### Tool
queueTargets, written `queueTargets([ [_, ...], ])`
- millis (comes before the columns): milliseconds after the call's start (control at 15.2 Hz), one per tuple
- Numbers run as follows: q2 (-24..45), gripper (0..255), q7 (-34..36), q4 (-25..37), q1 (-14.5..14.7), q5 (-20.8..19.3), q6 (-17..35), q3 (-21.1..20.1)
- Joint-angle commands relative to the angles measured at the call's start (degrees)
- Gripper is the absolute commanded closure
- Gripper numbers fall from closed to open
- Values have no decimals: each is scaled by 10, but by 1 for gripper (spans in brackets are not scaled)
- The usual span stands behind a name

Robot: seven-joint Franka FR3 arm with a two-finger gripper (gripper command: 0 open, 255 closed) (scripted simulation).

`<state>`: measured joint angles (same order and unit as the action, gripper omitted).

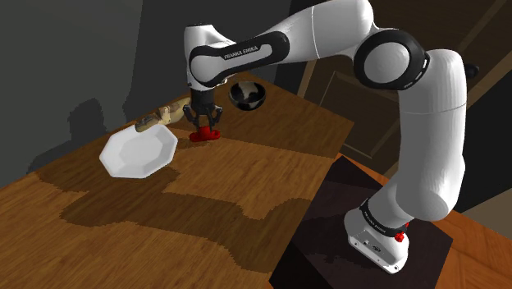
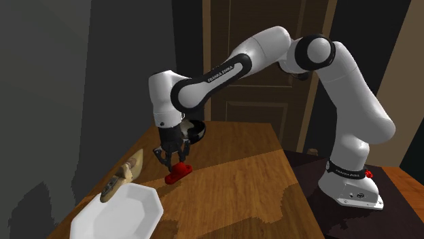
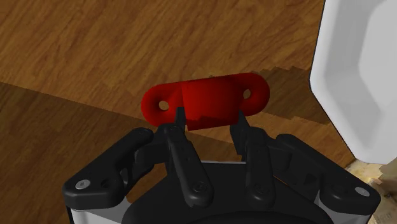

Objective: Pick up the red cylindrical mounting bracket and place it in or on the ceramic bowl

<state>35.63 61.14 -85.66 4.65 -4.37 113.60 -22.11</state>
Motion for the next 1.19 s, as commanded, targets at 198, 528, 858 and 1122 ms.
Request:
queueTargets([
  [198, -15, 255, 0, 14, -2, 5, -29, -3],
  [528, -28, 255, 1, 34, -2, 9, -61, -6],
  [858, -38, 255, 3, 58, -2, 12, -94, -9],
  [1122, -43, 255, 4, 81, -1, 14, -121, -10],
])
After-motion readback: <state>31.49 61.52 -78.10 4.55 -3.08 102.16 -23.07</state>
